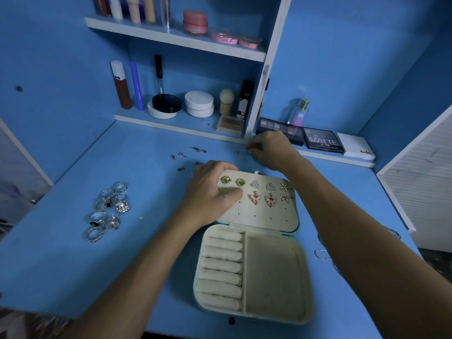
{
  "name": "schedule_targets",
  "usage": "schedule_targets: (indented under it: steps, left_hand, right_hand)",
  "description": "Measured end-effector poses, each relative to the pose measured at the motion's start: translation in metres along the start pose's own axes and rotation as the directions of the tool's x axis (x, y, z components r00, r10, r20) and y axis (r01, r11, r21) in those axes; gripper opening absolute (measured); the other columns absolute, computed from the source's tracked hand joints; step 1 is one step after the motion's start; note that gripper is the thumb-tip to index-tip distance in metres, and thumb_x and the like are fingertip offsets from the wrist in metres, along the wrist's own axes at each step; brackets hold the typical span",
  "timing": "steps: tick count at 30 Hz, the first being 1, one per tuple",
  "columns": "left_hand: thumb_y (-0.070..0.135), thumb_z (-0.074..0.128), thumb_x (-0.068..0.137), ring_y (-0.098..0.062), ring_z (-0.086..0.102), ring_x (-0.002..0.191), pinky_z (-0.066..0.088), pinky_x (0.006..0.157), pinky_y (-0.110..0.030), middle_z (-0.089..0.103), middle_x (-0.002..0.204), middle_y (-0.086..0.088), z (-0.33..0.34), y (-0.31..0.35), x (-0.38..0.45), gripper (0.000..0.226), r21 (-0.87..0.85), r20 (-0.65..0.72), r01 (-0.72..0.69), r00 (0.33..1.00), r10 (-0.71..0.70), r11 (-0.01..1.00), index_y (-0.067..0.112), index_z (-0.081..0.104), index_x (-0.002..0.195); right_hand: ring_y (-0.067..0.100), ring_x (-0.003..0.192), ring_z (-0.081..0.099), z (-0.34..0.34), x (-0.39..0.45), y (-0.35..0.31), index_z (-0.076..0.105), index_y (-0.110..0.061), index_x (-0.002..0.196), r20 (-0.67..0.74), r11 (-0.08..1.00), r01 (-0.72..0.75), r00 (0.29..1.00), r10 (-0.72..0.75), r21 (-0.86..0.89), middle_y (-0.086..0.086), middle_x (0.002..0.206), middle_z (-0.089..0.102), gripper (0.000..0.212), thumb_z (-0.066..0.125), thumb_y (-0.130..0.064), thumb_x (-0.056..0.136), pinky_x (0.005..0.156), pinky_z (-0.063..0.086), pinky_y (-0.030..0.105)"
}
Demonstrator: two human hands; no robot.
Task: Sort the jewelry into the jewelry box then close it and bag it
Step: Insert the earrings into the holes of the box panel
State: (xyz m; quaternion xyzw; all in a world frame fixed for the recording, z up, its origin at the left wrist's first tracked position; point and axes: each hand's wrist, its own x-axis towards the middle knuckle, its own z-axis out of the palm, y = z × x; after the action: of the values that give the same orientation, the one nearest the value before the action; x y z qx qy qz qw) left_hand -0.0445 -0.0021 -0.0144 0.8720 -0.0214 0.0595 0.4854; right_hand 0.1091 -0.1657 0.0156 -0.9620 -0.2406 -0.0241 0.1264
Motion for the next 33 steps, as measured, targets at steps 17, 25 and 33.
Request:
schedule_targets:
  steps: [17,25,33]
  left_hand:
    - [0.042,0.058,0.07,-0.011,0.04,0.117,0.035,0.105,-0.043,0.053,0.117,0.014,0.001,-0.001,0.001,0.048,0.01,-0.009,-0.006,1.0,0.006,1.0,0.032,0.056,0.117]
    - [0.043,0.058,0.072,-0.008,0.039,0.118,0.033,0.107,-0.045,0.051,0.116,0.018,0.001,-0.001,0.0,0.043,-0.004,-0.005,-0.009,1.0,0.009,1.0,0.037,0.054,0.114]
    - [0.042,0.059,0.072,-0.009,0.039,0.117,0.035,0.106,-0.044,0.05,0.114,0.021,-0.002,0.001,-0.001,0.044,-0.012,-0.003,-0.004,1.0,0.004,1.0,0.038,0.055,0.116]
  right_hand:
    - [0.026,0.098,0.064,0.003,0.002,-0.006,0.073,-0.024,0.108,0.0,0.995,-0.086,0.996,0.086,-0.057,0.003,0.109,0.071,0.021,0.057,-0.028,0.095,0.077,0.055,0.034]
    - [0.029,0.096,0.063,0.004,0.003,-0.017,0.064,-0.019,0.107,0.023,0.98,-0.143,0.989,0.147,-0.135,0.006,0.109,0.067,0.021,0.047,-0.026,0.097,0.07,0.047,0.032]
    - [0.024,0.081,0.058,-0.01,-0.01,-0.011,0.064,-0.005,0.087,0.015,0.979,-0.191,0.982,0.191,0.071,0.014,0.089,0.064,0.015,0.058,-0.019,0.087,0.07,0.052,0.036]
